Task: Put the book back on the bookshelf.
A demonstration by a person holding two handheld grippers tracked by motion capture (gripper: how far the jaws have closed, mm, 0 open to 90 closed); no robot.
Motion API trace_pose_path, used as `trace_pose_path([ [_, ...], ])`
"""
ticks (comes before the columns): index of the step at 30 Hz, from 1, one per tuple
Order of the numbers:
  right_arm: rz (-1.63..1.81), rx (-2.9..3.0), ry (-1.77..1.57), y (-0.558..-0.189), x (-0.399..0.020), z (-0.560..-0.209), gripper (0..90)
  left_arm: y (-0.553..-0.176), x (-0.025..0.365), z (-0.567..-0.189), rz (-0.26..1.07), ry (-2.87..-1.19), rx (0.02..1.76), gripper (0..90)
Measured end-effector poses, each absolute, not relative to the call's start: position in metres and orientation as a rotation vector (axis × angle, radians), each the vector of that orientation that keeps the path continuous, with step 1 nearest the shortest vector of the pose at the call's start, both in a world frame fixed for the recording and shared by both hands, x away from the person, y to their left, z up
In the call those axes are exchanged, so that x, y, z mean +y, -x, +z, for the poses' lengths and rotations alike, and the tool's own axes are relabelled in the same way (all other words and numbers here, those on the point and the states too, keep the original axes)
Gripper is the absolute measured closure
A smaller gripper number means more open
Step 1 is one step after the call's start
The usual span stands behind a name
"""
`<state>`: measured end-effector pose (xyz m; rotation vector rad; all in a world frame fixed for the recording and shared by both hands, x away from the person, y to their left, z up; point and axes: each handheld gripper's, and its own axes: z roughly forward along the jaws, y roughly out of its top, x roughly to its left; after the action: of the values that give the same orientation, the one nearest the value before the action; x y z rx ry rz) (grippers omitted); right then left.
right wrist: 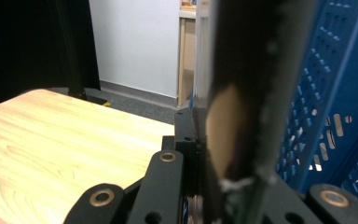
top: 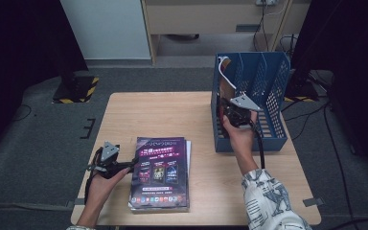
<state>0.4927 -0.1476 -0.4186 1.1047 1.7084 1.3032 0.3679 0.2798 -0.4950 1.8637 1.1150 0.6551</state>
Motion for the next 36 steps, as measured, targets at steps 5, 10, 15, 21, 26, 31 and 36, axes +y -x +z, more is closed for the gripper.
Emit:
trace_pose_path([
  [5, 1.305, 1.729, -1.104, -0.491, -0.146, -0.419, 86.6, -0.368, 0.279, -0.495, 0.655, -1.861, 1.114, 6.3],
  [10, 1.314, 1.752, -1.093, -0.489, -0.144, -0.419, 86.2, -0.368, 0.28, -0.495, 0.656, -1.858, 1.116, 6.3],
  [15, 1.325, 1.756, -1.091, -0.486, -0.143, -0.422, 85.9, -0.368, 0.279, -0.495, 0.655, -1.86, 1.115, 6.2],
  [21, 1.337, 1.748, -1.095, -0.484, -0.143, -0.424, 85.2, -0.368, 0.279, -0.495, 0.657, -1.861, 1.114, 6.3],
  [26, 1.343, 1.754, -1.092, -0.482, -0.144, -0.425, 82.5, -0.368, 0.279, -0.494, 0.659, -1.861, 1.115, 6.3],
  [31, 1.346, 1.755, -1.094, -0.481, -0.142, -0.425, 79.5, -0.367, 0.279, -0.495, 0.659, -1.862, 1.116, 6.2],
  [36, 1.349, 1.757, -1.085, -0.479, -0.141, -0.424, 74.3, -0.367, 0.28, -0.494, 0.66, -1.861, 1.115, 6.3],
])
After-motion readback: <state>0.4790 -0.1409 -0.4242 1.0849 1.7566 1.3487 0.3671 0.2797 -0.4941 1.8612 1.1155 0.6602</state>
